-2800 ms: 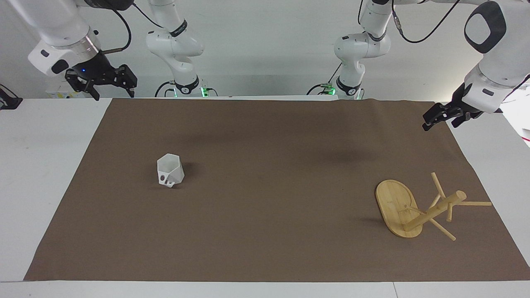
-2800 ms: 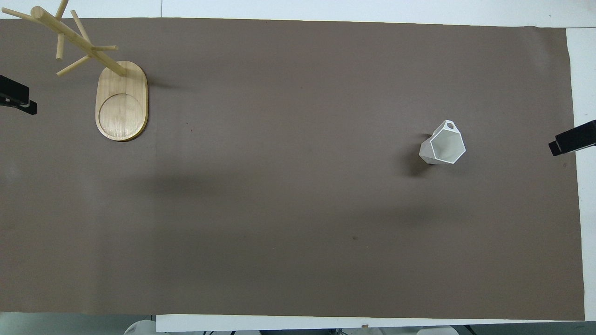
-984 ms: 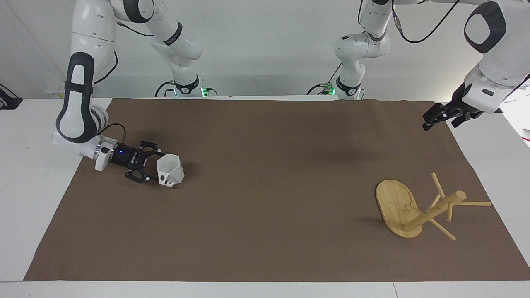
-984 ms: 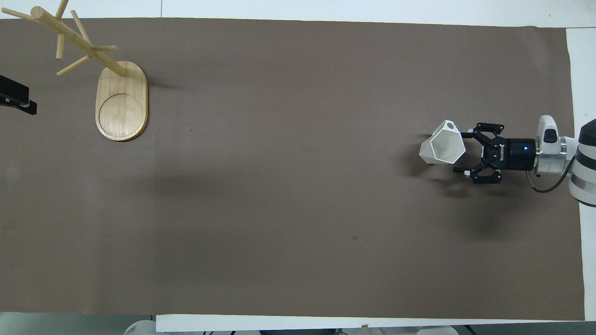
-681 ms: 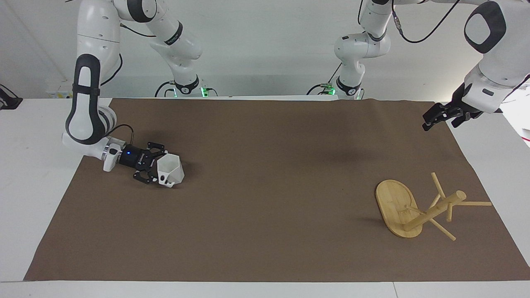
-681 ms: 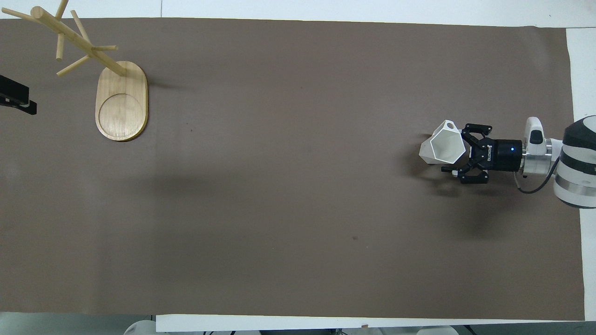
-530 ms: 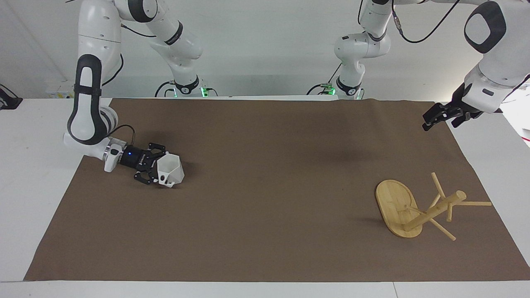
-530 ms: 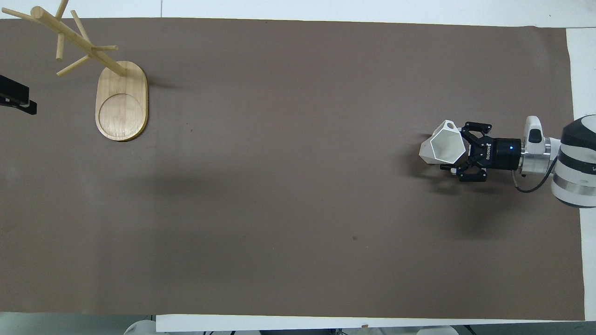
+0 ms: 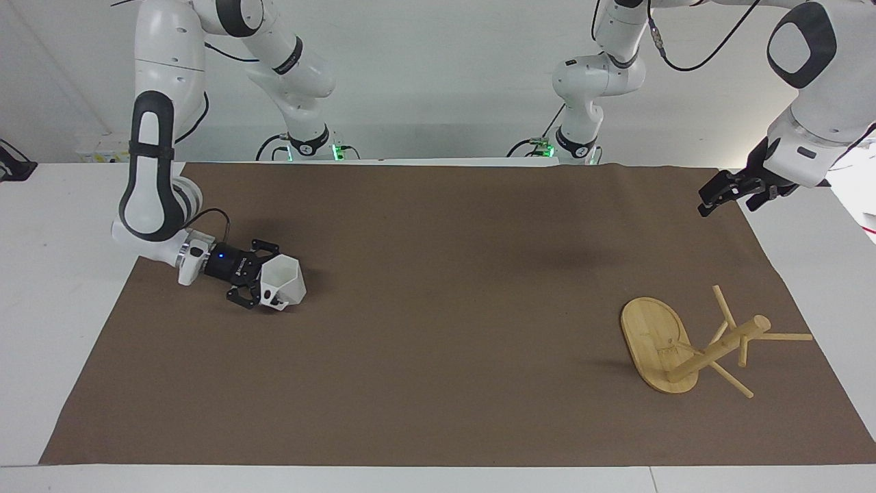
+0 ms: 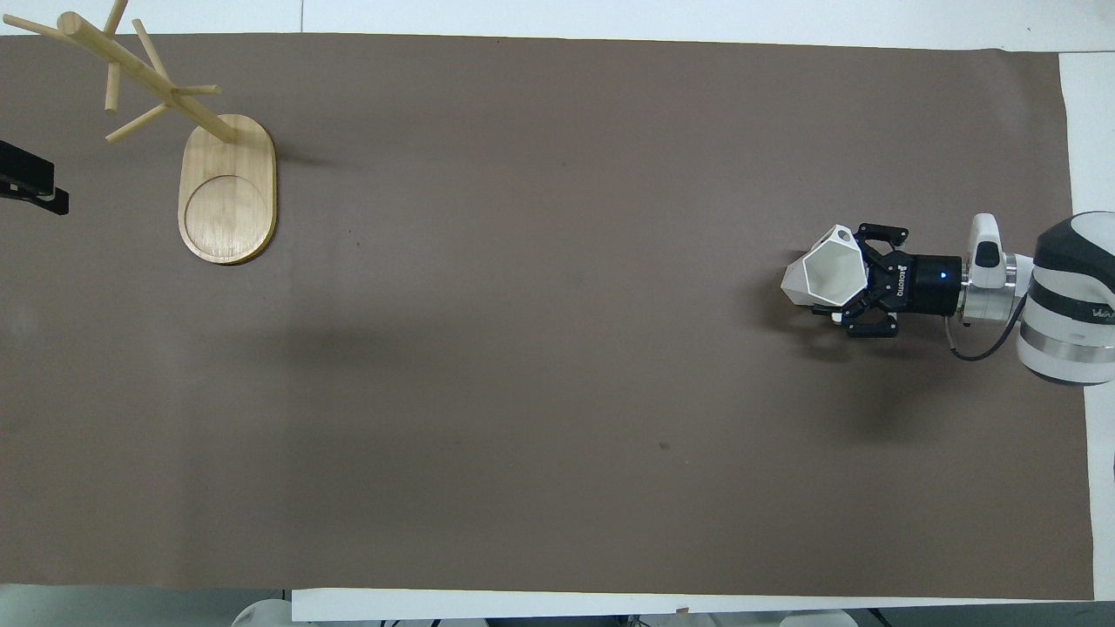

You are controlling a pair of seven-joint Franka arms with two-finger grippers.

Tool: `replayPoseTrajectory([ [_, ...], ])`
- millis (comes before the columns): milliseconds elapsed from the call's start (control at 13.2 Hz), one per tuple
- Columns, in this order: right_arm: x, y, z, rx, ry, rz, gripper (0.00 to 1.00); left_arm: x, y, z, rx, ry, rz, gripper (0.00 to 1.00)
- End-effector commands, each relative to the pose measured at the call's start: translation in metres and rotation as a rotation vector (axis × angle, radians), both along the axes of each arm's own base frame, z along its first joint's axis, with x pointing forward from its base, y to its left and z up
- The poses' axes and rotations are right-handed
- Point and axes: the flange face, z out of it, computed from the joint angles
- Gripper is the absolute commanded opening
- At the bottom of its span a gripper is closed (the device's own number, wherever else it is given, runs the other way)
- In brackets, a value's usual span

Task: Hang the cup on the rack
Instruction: 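Lift the white cup with the right gripper toward the table center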

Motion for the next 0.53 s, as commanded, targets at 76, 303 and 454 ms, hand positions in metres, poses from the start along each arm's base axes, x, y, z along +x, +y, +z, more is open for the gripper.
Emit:
replayPoseTrajectory([
  [76,-0.0051,0.0245,0.0025,-0.003,-0.036,0.031,1.00,-0.0064,0.0034,0.0007,0.016,-0.014,-0.011,1.00],
  [303,-0.0052,0.0234,0.0016,-0.011,-0.035,0.025,0.97,-0.0064,0.0034,0.0007,0.016,-0.014,-0.011,1.00],
  [454,-0.0012,0.0249,0.0061,-0.005,-0.028,0.025,0.69,-0.0064,0.0034,0.0007,0.016,-0.014,-0.011,1.00],
])
